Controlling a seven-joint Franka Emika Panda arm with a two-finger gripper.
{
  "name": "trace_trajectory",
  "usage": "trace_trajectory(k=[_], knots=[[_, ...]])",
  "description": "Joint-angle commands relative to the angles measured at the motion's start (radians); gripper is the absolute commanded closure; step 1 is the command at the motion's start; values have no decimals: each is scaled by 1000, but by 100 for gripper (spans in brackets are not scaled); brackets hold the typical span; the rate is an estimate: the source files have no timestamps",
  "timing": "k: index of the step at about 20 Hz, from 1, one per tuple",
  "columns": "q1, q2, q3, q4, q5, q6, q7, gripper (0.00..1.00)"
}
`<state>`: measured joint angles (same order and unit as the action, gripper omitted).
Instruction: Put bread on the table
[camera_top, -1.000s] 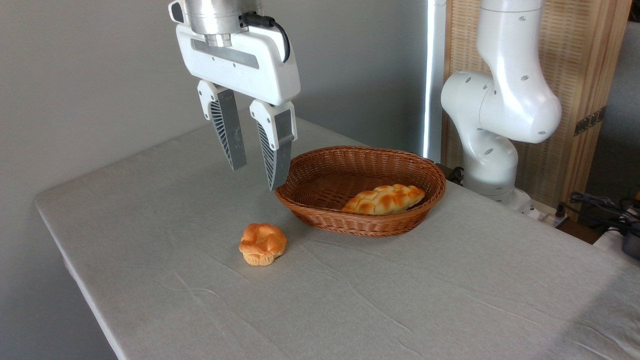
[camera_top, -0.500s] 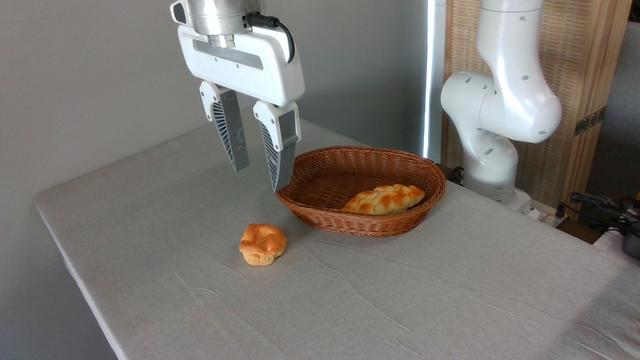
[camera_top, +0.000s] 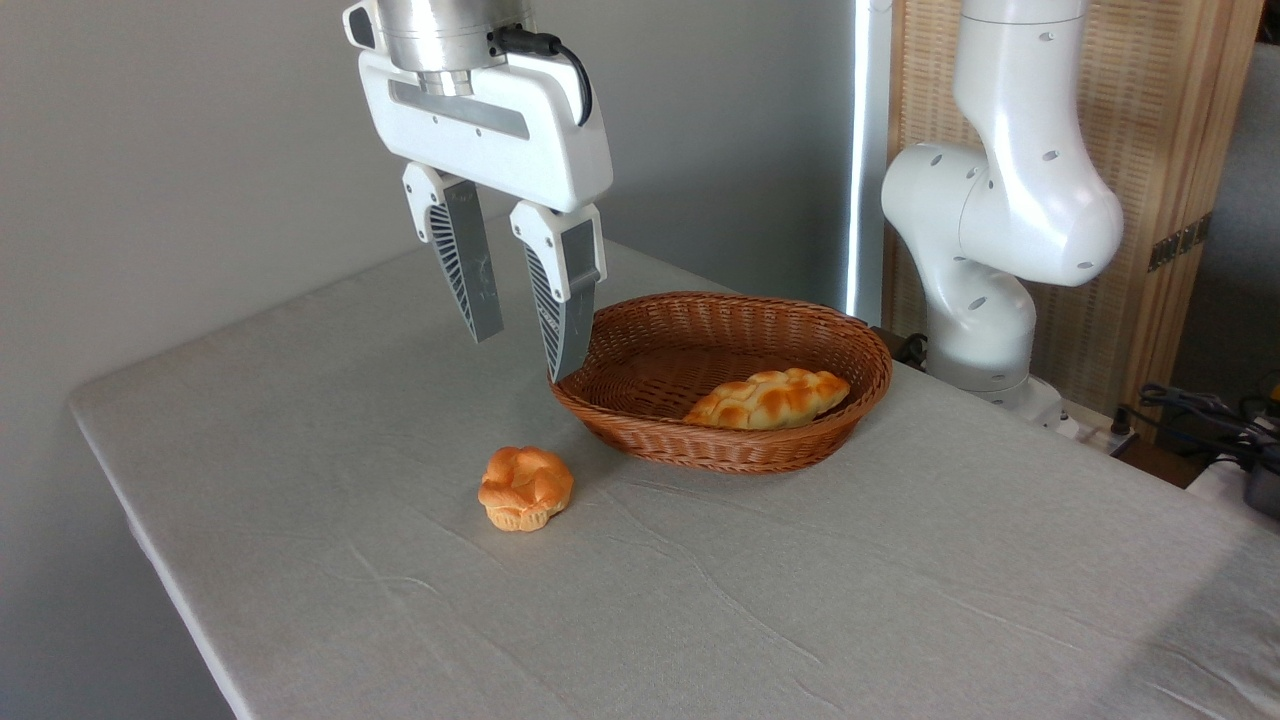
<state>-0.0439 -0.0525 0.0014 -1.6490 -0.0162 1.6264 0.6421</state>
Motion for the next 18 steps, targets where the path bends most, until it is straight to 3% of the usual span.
trace_trajectory(k=[1,13,18], knots=[[6,0,2,20,-18,-36,13,0],[1,-9,3,11,-18,-51,13,0],[4,-81,-11,-86,-18,-62,14,0]])
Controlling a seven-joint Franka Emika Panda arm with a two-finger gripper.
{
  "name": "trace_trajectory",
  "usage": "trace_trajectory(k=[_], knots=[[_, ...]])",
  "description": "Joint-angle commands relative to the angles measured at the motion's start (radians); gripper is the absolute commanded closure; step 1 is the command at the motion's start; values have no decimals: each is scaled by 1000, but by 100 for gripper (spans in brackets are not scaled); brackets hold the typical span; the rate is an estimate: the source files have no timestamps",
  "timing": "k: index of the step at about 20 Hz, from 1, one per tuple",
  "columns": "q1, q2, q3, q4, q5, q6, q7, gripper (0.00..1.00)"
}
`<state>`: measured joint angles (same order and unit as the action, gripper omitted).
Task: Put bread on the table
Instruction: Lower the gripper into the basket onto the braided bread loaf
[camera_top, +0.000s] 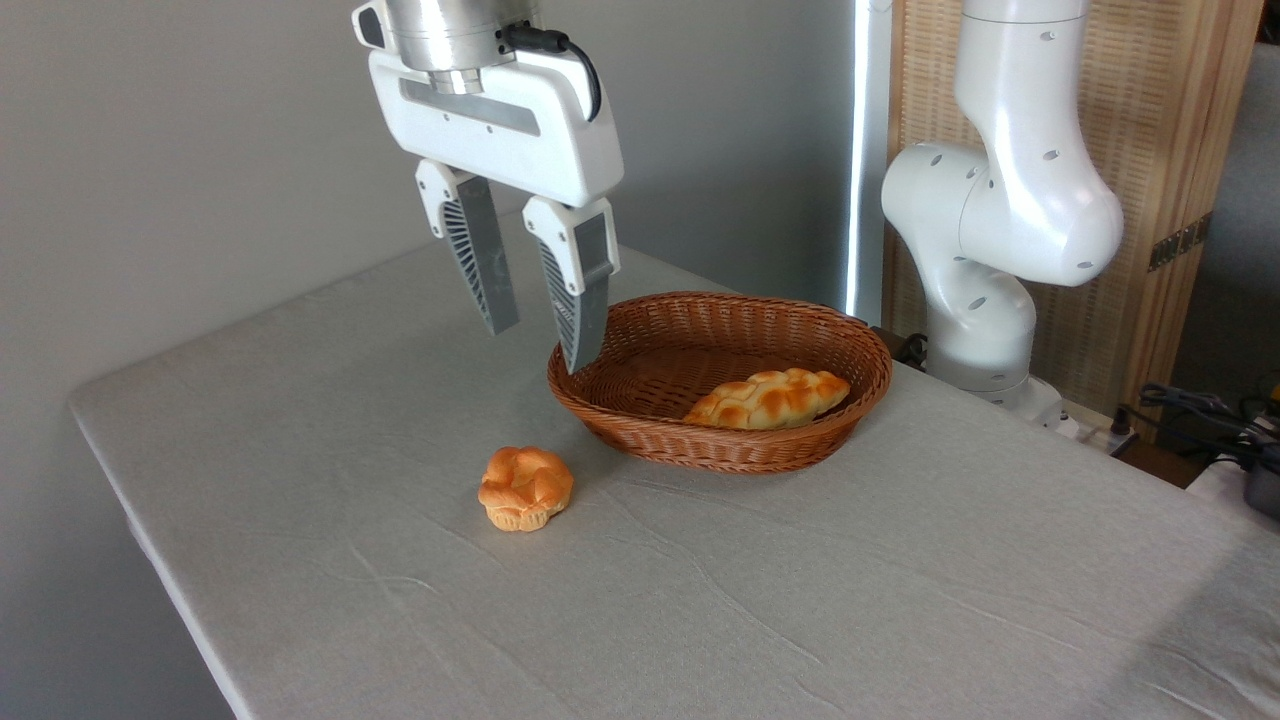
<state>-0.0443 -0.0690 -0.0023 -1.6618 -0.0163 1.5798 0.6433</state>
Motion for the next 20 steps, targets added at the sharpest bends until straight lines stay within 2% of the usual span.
trace_trajectory(k=[1,4,7,8,11,13,16,18,20], knots=[[4,-66,-10,-81,-17,-17,18,0],[3,-98,-54,-149,-4,-17,22,0],[4,-234,-59,-333,-4,-17,27,0],[6,-253,-59,-360,-4,-17,38,0],[6,-316,-76,-462,-4,-17,223,0],[27,-363,-128,-544,-4,-17,289,0],[34,-371,-227,-620,-4,-17,286,0],[35,-368,-260,-642,-4,-15,286,0],[34,-364,-266,-656,-4,-12,288,0]])
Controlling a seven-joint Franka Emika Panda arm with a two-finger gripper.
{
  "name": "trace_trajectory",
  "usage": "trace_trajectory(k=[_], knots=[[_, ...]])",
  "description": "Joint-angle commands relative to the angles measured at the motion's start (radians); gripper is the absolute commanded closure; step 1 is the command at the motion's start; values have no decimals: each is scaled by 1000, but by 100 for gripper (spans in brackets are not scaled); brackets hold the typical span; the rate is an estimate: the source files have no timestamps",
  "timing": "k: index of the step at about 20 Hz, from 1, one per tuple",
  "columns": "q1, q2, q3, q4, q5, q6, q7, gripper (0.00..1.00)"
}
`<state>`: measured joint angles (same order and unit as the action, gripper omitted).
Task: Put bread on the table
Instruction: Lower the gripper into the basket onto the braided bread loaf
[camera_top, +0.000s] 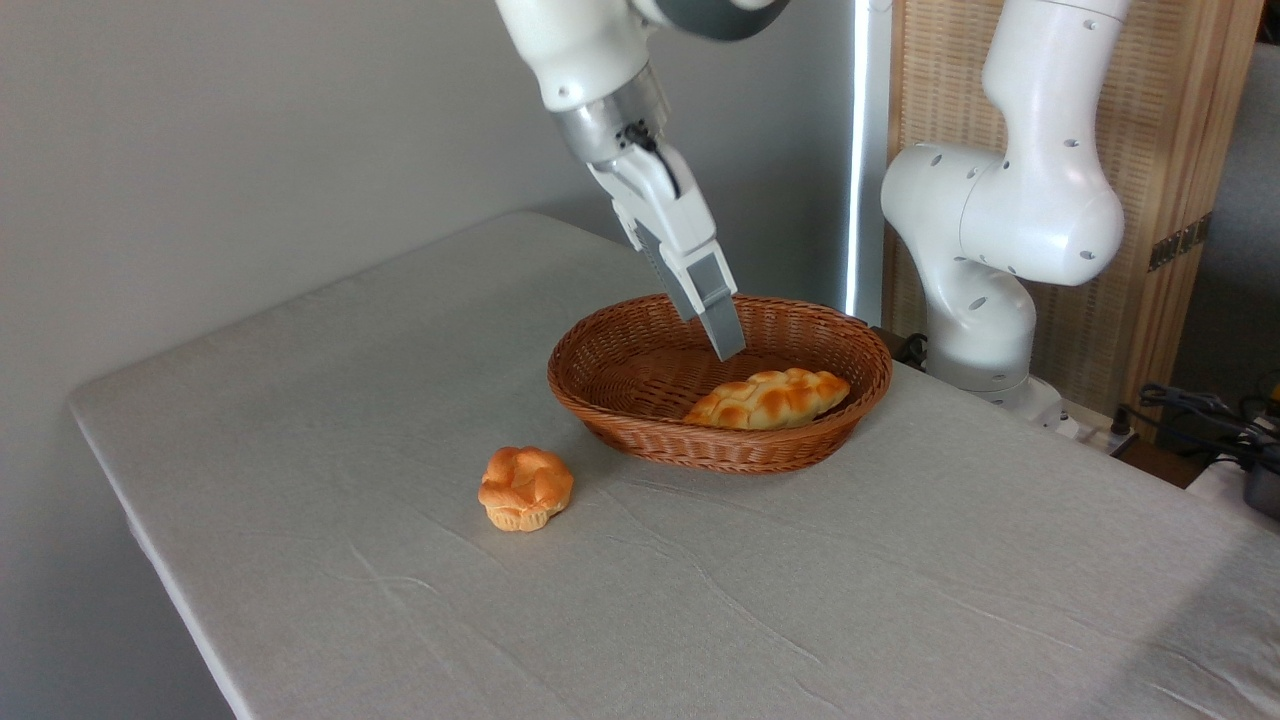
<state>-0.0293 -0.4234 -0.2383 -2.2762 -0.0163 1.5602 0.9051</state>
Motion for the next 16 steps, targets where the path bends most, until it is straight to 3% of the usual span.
trace_trajectory(k=[1,5,8,16], knots=[[19,-5,-32,-49,-4,9,26,0],[17,17,-67,-80,2,40,28,0],[17,28,-73,-111,41,66,28,1],[17,63,-73,-173,39,133,15,4]])
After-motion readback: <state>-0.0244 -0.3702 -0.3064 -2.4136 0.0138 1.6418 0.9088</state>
